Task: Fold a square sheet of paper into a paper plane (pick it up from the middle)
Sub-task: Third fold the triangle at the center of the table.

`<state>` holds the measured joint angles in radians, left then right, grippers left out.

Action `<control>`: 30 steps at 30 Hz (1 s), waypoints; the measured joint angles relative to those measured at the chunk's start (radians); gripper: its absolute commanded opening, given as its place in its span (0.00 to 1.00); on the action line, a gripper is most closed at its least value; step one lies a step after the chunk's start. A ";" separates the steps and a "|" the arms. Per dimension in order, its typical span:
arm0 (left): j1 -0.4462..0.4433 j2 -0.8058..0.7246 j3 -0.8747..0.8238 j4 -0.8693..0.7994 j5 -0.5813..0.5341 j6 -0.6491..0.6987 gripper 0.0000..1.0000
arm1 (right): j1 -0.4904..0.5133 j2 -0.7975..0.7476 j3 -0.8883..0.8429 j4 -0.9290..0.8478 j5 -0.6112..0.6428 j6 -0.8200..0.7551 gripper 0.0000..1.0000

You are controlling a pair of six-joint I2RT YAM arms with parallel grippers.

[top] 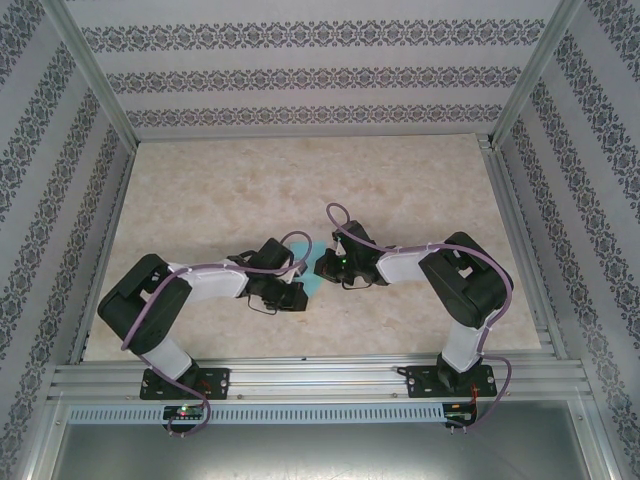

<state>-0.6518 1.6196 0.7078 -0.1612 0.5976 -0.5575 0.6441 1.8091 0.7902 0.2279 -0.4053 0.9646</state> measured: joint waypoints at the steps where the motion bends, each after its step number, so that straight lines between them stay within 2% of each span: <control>1: 0.002 -0.003 -0.003 -0.002 0.001 -0.005 0.08 | 0.000 0.000 0.000 0.000 0.000 0.000 0.05; 4: 0.022 -0.024 -0.029 0.000 0.020 -0.047 0.07 | 0.000 0.000 0.000 0.000 0.000 0.000 0.05; 9: 0.063 -0.150 -0.142 0.031 0.069 -0.188 0.13 | 0.005 -0.003 -0.003 0.004 0.009 0.005 0.06; 14: 0.063 -0.248 -0.123 0.080 0.079 -0.293 0.15 | 0.009 -0.007 -0.010 0.013 0.024 0.021 0.06; 19: 0.063 -0.190 -0.069 0.167 0.055 -0.371 0.15 | 0.013 -0.008 -0.012 0.017 0.031 0.032 0.06; 26: 0.063 0.018 -0.070 0.285 0.045 -0.448 0.12 | 0.015 -0.008 -0.012 0.016 0.035 0.034 0.06; 30: 0.063 0.001 -0.110 0.303 0.011 -0.454 0.13 | 0.015 -0.008 -0.012 0.016 0.035 0.034 0.06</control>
<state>-0.5884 1.6203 0.5976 0.1421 0.6083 -1.0115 0.6590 1.8015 0.7784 0.2443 -0.3702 0.9989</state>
